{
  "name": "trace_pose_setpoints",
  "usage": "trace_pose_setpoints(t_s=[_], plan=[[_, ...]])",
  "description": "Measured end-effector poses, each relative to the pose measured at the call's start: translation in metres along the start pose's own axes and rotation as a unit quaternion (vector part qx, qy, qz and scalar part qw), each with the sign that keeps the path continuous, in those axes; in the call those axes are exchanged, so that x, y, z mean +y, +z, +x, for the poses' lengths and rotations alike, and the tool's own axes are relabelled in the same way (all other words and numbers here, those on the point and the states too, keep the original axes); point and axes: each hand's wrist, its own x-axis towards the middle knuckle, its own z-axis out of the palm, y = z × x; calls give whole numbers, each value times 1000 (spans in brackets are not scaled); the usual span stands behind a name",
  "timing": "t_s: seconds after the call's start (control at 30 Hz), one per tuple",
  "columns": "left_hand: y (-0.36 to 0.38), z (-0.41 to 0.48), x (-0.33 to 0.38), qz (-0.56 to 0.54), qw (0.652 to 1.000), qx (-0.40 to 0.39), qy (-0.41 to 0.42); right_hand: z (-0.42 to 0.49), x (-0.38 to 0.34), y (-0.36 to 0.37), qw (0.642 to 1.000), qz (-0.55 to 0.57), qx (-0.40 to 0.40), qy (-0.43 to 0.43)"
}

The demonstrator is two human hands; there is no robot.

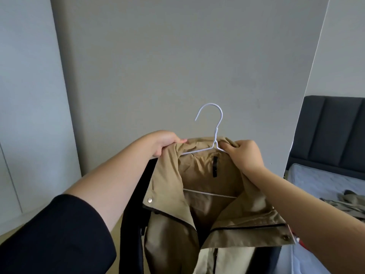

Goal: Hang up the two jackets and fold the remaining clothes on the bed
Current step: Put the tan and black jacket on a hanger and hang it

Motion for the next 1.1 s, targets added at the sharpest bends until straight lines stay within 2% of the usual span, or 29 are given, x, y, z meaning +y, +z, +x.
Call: trace_pose_setpoints(t_s=[0.03, 0.07, 0.1, 0.13, 0.17, 0.2, 0.23, 0.3, 0.37, 0.43, 0.5, 0.53, 0.57, 0.63, 0.67, 0.7, 0.77, 0.83, 0.93, 1.0, 1.03, 1.1], plan=[[2, 1, -3, 101, 995, 24, 2, -1, 1, 0, 1000, 4, 6, -11], [4, 5, -5, 240, 968, 63, 24, -2, 2, 0, 1000, 8, 8, -16], [7, 6, -7, 380, 914, 133, 56, -3, 2, 0, 1000, 7, 8, -17], [10, 5, -10, 473, 849, 213, 101, -4, 3, 1, 1000, 1, 9, -16], [14, 2, -11, 510, 802, 269, 155, -5, 4, 2, 1000, -3, 9, -14], [18, 1, -14, 500, 780, 300, 228, -5, 5, 1, 1000, -4, 11, -12], [21, 1, -17, 458, 779, 300, 304, -4, 6, 0, 1000, -5, 14, -10], [28, 0, -24, 411, 792, 211, 399, -2, 8, -2, 1000, -5, 21, -6], [40, 0, -35, 461, 779, 133, 403, -1, 9, -2, 1000, -4, 24, -4], [47, 6, -42, 488, 771, 146, 381, -4, 8, -1, 1000, -7, 11, -5], [47, 8, -46, 458, 768, 188, 406, -5, 5, -3, 999, -9, -36, 9], [45, 6, -49, 441, 748, 208, 450, -5, 2, -9, 996, 12, -81, 40], [42, 6, -52, 434, 707, 233, 507, -4, 0, -16, 982, 67, -148, 92], [38, 6, -57, 425, 627, 282, 589, 2, -2, -32, 907, 213, -308, 190], [39, 5, -58, 420, 610, 293, 604, 4, -2, -38, 874, 246, -366, 203], [41, 5, -57, 413, 601, 297, 616, 6, -3, -41, 858, 250, -400, 201], [43, 7, -55, 405, 586, 303, 634, 9, -3, -41, 855, 237, -419, 191], [42, 8, -55, 406, 581, 302, 637, 10, -8, -40, 850, 264, -405, 211], [35, 9, -56, 395, 590, 308, 633, 13, -5, -38, 823, 344, -353, 282], [32, 8, -54, 386, 595, 314, 631, 9, 1, -30, 809, 358, -341, 317], [31, 8, -52, 385, 602, 315, 624, 5, 5, -24, 817, 328, -351, 319], [28, 9, -50, 385, 640, 312, 587, -3, 10, -15, 849, 233, -368, 300]])
